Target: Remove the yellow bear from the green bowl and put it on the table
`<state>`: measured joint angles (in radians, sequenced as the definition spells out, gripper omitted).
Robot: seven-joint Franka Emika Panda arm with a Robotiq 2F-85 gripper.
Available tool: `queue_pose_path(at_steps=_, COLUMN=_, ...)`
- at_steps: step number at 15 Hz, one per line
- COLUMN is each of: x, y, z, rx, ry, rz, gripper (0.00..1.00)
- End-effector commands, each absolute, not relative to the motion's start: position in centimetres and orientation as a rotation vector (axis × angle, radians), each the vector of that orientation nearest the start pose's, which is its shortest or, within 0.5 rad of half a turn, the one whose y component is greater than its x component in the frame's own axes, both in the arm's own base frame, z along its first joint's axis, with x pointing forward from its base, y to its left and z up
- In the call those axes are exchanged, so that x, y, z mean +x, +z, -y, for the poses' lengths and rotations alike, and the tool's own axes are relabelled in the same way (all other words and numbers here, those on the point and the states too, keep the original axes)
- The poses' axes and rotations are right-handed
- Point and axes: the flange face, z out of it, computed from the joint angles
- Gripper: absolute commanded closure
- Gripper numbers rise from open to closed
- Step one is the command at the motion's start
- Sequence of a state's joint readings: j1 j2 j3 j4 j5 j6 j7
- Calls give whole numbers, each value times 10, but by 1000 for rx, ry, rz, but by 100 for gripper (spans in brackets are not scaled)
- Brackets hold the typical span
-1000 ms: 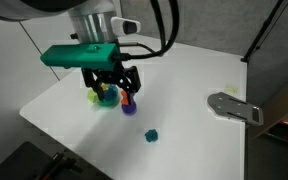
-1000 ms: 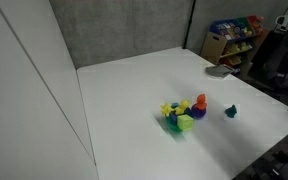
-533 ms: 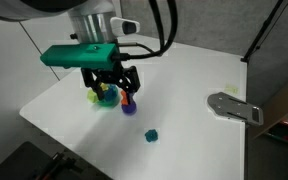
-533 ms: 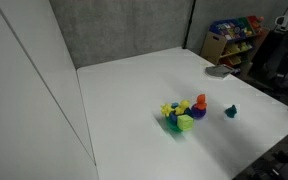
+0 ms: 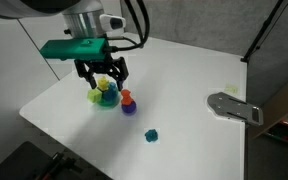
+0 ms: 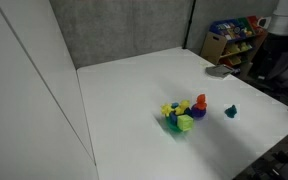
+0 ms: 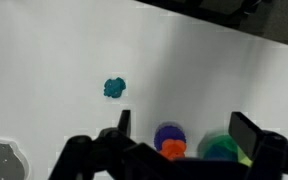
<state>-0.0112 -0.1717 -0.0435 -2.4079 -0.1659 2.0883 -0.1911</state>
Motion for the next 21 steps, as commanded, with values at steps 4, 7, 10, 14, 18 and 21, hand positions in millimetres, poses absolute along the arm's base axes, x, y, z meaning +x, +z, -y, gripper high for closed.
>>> queue_pose_path(at_steps=4, x=492, y=349, z=-18, rx=-3156, ry=169, rz=454, gripper=0)
queue_pose_path(at_steps=7, x=509, y=335, z=-45, rx=-3115, ry=122, rz=499, gripper=0)
queue_pose_path(at_steps=10, x=526, y=319, z=-65, rx=-3088, ry=48, rz=531, gripper=0)
queue_pose_path(at_steps=14, x=546, y=295, z=-83, rx=-3028, ry=-43, rz=549, gripper=0)
queue_pose_path(at_steps=18, x=561, y=271, z=-102, rx=-2973, ry=-85, rz=606, gripper=0)
queue_pose_path(at_steps=21, x=569, y=251, z=-117, rx=-2958, ry=-79, rz=648, gripper=0)
